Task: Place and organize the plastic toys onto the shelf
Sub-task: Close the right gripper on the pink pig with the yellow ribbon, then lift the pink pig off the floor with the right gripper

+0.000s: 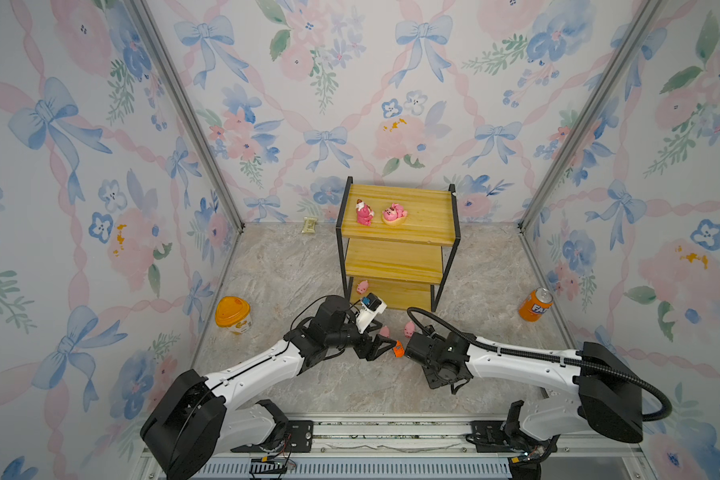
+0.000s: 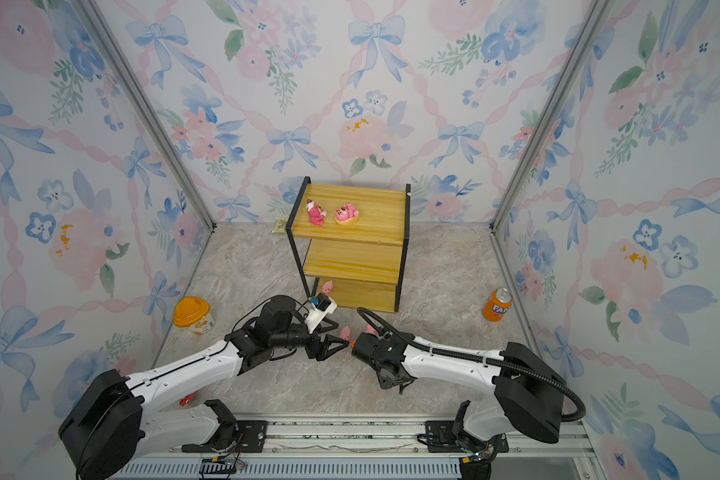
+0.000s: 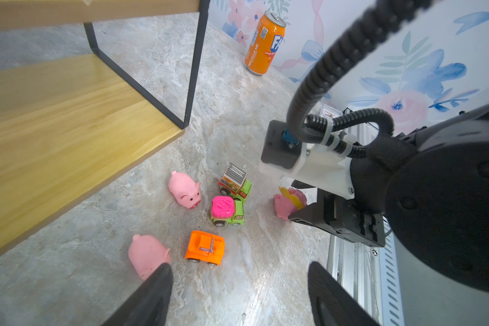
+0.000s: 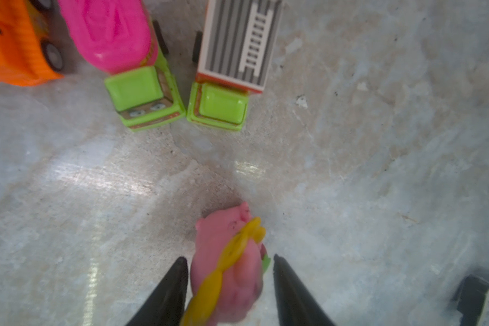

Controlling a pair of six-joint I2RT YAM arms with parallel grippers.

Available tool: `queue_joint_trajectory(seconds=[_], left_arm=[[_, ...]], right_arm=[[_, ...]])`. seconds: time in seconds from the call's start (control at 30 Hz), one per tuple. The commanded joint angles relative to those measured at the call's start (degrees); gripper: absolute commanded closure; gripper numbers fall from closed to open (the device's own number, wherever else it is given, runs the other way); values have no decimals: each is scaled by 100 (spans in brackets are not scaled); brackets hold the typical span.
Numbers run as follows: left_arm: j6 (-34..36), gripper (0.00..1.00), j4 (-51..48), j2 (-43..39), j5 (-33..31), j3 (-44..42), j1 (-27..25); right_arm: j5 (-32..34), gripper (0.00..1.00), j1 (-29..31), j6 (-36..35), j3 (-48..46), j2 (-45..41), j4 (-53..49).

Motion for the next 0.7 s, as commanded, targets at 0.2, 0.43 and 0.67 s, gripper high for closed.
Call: queue_joint_trajectory(seconds=[0.2,0.43,0.67], left_arm=[[146,24,16,56,41,44,61],[155,24,19,165,85,98,72],[143,24,30,220,111,119,68]], right_arm=[[-74,58,-49,229,82,-60,-137],[-399,69,-154,-115,-87,-164,75],[-633,84,-238,-674,-80,-117,119]])
